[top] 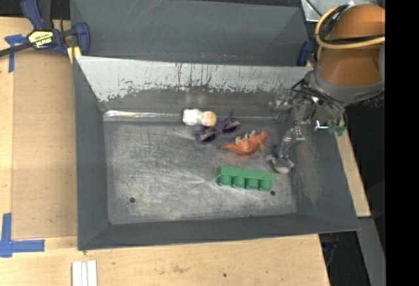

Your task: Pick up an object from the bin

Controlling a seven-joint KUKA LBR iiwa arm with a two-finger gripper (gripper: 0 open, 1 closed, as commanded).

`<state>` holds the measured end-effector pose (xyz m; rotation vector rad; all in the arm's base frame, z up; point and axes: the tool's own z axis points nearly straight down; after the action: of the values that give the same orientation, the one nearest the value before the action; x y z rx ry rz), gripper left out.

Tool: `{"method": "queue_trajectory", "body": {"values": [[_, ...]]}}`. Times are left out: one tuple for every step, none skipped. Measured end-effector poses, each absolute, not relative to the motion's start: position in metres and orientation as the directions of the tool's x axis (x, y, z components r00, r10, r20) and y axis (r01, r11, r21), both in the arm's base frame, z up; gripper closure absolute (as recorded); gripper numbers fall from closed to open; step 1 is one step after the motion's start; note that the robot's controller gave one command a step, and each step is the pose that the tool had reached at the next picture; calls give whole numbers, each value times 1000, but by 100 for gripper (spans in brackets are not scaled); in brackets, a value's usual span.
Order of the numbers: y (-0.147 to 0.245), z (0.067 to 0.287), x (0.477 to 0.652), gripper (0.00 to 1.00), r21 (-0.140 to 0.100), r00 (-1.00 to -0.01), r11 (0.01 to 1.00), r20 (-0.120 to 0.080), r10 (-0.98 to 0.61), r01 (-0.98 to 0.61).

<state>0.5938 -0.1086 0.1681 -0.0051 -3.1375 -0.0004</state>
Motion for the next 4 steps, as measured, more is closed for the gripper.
{"method": "queue_trajectory", "body": {"values": [[-108,173,595,0,-1,-1000,1000,-4,1,1],[-110,147,589,0,-1,-999,999,-13,47,47],[-103,91,559,0,0,-988,988,-13,156,156],[-105,95,562,0,-1,-986,986,-19,165,165]]}}
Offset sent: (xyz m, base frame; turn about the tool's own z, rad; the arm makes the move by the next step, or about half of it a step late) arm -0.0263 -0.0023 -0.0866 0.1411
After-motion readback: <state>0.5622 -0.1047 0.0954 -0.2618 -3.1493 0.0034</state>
